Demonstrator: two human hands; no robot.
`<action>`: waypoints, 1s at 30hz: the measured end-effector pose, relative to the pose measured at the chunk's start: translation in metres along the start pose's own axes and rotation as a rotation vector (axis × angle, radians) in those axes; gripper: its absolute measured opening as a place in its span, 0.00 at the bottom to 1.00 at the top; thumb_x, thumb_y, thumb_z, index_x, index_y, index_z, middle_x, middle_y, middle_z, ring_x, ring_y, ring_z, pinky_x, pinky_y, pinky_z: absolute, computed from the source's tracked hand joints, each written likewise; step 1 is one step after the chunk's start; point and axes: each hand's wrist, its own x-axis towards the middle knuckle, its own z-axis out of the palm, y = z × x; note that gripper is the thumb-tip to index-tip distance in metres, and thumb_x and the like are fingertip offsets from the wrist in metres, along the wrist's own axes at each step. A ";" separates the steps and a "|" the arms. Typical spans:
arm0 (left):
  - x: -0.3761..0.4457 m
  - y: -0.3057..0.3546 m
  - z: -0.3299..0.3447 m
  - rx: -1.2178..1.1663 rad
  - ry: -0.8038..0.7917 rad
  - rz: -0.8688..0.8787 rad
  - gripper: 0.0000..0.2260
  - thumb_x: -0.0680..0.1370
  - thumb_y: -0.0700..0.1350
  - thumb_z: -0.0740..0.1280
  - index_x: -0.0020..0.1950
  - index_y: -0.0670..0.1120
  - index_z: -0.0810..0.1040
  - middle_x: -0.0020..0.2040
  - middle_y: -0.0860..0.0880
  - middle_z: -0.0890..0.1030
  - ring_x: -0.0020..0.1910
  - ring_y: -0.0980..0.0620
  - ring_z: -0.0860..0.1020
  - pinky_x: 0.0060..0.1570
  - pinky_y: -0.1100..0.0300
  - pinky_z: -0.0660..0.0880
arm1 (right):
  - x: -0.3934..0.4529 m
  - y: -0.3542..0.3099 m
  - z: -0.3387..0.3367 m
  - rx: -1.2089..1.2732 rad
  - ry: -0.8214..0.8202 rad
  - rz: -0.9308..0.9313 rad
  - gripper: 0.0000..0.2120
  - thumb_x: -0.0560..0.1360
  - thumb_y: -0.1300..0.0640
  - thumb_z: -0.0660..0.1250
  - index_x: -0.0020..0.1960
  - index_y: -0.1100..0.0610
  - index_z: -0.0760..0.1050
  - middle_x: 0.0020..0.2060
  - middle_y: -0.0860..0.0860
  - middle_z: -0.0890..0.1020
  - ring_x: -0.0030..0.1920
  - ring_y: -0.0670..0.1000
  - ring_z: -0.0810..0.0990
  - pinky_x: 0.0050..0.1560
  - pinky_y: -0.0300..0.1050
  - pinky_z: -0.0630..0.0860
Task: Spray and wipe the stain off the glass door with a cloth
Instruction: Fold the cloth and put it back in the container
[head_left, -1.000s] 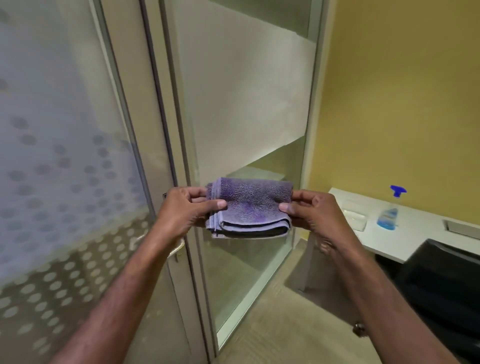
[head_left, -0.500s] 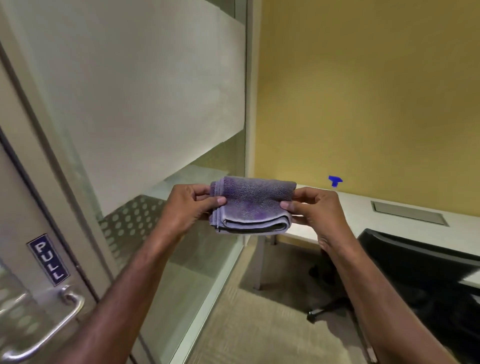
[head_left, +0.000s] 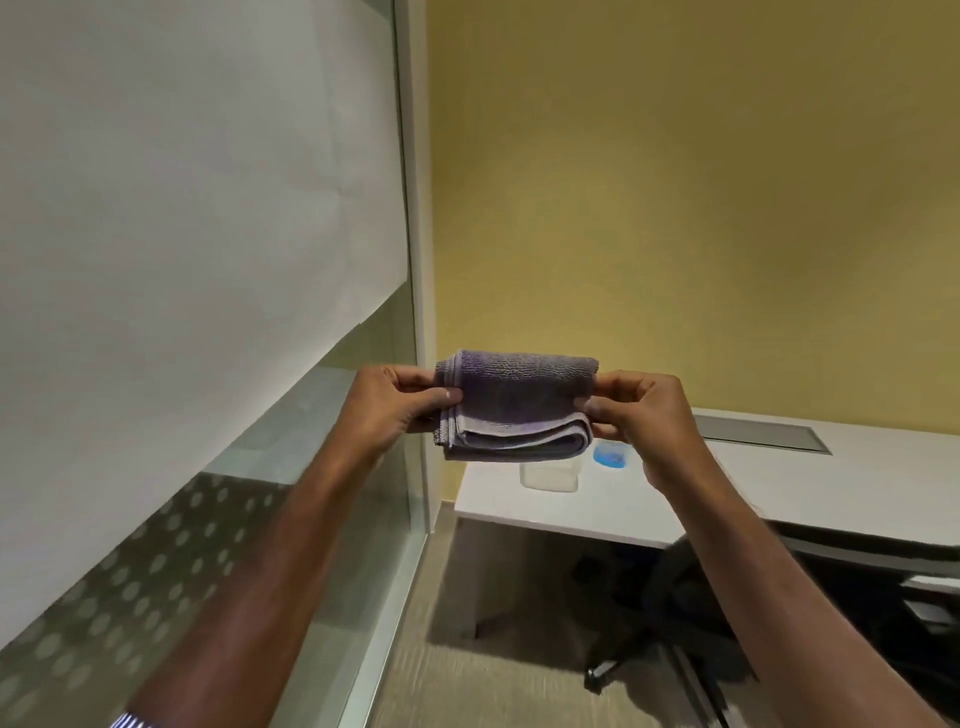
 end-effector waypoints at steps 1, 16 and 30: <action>0.014 -0.005 0.001 0.004 -0.007 -0.004 0.06 0.72 0.35 0.76 0.42 0.46 0.86 0.34 0.51 0.86 0.32 0.57 0.83 0.34 0.65 0.79 | 0.011 0.003 0.000 0.002 0.010 0.007 0.09 0.75 0.71 0.71 0.46 0.58 0.84 0.37 0.50 0.87 0.35 0.45 0.87 0.34 0.34 0.81; 0.220 -0.087 0.083 -0.053 -0.037 -0.143 0.04 0.71 0.35 0.78 0.41 0.40 0.84 0.34 0.46 0.85 0.31 0.53 0.83 0.35 0.59 0.83 | 0.192 0.109 -0.040 0.073 0.139 0.144 0.06 0.73 0.75 0.70 0.46 0.67 0.82 0.31 0.52 0.85 0.29 0.45 0.83 0.31 0.36 0.80; 0.365 -0.203 0.188 0.049 -0.002 -0.351 0.11 0.71 0.36 0.78 0.49 0.31 0.82 0.39 0.39 0.84 0.29 0.52 0.80 0.32 0.61 0.79 | 0.334 0.262 -0.090 0.133 0.227 0.411 0.06 0.73 0.73 0.72 0.45 0.64 0.82 0.31 0.51 0.85 0.29 0.47 0.83 0.31 0.39 0.81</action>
